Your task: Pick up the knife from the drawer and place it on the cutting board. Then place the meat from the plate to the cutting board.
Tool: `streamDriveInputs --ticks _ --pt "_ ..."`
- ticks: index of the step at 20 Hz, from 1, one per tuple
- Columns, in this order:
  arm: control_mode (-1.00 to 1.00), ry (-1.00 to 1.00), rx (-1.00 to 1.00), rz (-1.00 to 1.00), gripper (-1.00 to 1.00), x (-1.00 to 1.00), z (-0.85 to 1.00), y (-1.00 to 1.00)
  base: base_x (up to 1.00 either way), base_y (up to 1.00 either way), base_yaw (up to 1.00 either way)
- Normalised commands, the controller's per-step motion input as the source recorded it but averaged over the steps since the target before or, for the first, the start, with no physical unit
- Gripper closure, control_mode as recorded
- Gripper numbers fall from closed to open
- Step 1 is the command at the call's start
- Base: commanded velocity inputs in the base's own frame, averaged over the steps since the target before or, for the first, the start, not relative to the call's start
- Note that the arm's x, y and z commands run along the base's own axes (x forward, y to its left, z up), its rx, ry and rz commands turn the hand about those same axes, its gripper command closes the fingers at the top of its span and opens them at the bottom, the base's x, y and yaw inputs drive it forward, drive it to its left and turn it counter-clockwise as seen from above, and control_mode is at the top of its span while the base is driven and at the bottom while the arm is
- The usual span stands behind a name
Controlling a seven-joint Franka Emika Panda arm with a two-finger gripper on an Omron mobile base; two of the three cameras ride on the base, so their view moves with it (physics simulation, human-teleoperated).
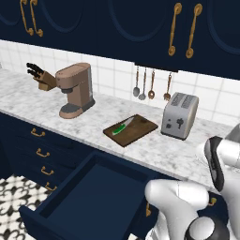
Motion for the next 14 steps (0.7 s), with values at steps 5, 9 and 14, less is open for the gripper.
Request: streamDriveInputs --ticks 5,9,14 --pt "-1.00 0.13 0.00 0.12 -1.00 0.31 -0.42 -0.05 0.00 0.00 0.00" --pt "-1.00 0.09 0.00 0.07 -1.00 0.21 -0.35 -0.37 0.00 0.00 0.00" --pt "-1.00 0.10 0.00 0.02 -1.00 0.19 -0.18 -0.32 0.00 0.00 0.00"
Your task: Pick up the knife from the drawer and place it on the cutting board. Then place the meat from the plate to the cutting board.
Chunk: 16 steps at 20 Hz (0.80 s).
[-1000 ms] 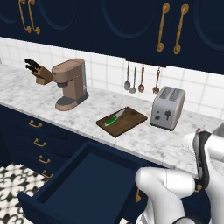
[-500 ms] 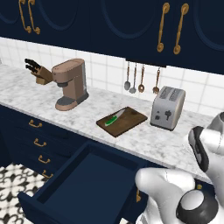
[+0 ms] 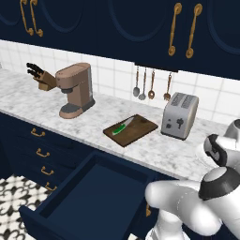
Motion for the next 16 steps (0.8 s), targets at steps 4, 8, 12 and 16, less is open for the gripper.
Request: streamDriveInputs --ticks 4,8,12,16 --pt "-1.00 0.14 0.00 0.00 -1.00 0.30 -0.31 0.00 0.00 0.00 0.00" --pt "-1.00 0.06 0.00 0.00 -1.00 0.24 -0.31 0.00 0.00 0.00 0.00" --pt "-1.00 0.01 0.02 0.02 -1.00 0.16 -0.35 -0.03 0.00 0.00 0.00" --pt "-1.00 0.00 0.02 0.00 -1.00 0.18 -0.26 -0.04 0.00 0.00 0.00"
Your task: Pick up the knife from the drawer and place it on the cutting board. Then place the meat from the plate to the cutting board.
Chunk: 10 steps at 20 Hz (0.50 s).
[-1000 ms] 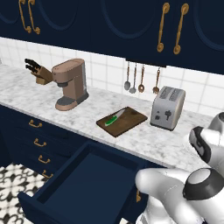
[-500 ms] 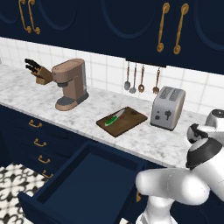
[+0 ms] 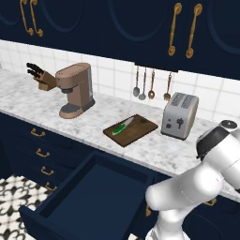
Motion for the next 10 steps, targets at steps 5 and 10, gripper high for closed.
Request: streamDriveInputs --ticks 5,10 --pt "-1.00 0.00 0.06 0.02 -1.00 0.22 -0.06 -0.27 0.00 0.00 0.00" --pt "-1.00 0.00 0.03 0.04 1.00 0.08 -0.09 -0.13 0.00 0.00 0.00"
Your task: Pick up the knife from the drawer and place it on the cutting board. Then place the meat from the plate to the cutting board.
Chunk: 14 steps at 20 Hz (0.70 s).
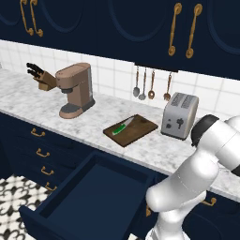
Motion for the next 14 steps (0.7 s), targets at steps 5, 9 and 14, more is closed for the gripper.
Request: streamDriveInputs --ticks 5,9,14 --pt "-1.00 -0.02 0.00 0.11 1.00 -0.05 0.00 0.06 0.00 0.00 0.00" --pt "-1.00 -0.03 0.00 0.08 1.00 -0.49 0.00 0.37 0.00 0.00 0.00" --pt "-1.00 -0.17 0.00 0.03 1.00 -0.90 0.46 0.34 0.00 0.00 0.00"
